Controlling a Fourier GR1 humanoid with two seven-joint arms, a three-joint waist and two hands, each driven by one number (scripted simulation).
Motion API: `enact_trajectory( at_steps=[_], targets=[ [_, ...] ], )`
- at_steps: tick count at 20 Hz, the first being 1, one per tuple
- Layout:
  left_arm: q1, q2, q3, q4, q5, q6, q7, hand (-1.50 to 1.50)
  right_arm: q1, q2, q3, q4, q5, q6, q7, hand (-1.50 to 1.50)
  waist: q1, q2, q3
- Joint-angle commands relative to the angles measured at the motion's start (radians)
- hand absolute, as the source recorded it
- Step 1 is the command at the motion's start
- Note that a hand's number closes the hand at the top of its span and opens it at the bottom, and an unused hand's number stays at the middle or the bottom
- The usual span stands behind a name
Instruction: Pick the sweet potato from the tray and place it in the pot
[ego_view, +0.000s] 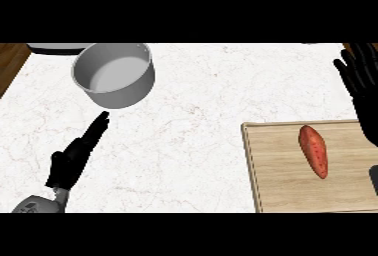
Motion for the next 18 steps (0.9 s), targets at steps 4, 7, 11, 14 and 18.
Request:
enact_trajectory(
  at_steps=[4, 7, 11, 14, 18],
  targets=[
    [0.03, 0.063, 0.13, 0.006, -0.014, 0.116, 0.016, 0.0, 0.266, 0.012, -0.126, 0.218, -0.196, 0.097, 0.071, 1.5, -0.019, 0.021, 0.011],
    [0.055, 0.076, 0.144, 0.009, -0.008, 0.127, 0.027, 0.0, 0.329, -0.261, -0.038, 0.244, 0.169, 0.102, 0.032, 1.5, 0.007, 0.032, -0.006],
    [0.071, 0.088, 0.175, -0.036, -0.007, 0.175, 0.103, 0.0, 0.47, -0.08, -0.169, 0.376, 0.178, -0.035, -0.328, -1.5, -0.014, 0.012, 0.008],
    [0.117, 0.073, 0.168, -0.106, -0.038, 0.185, 0.116, 0.0, 0.502, -0.032, -0.245, 0.423, 0.085, 0.067, -0.455, -1.5, -0.003, 0.013, 0.004],
    [0.102, 0.064, 0.211, -0.086, -0.051, 0.129, 0.121, 0.0, 0.474, -0.124, -0.274, 0.454, 0.078, 0.227, -0.37, -1.5, -0.001, 0.014, 0.003]
  ],
)
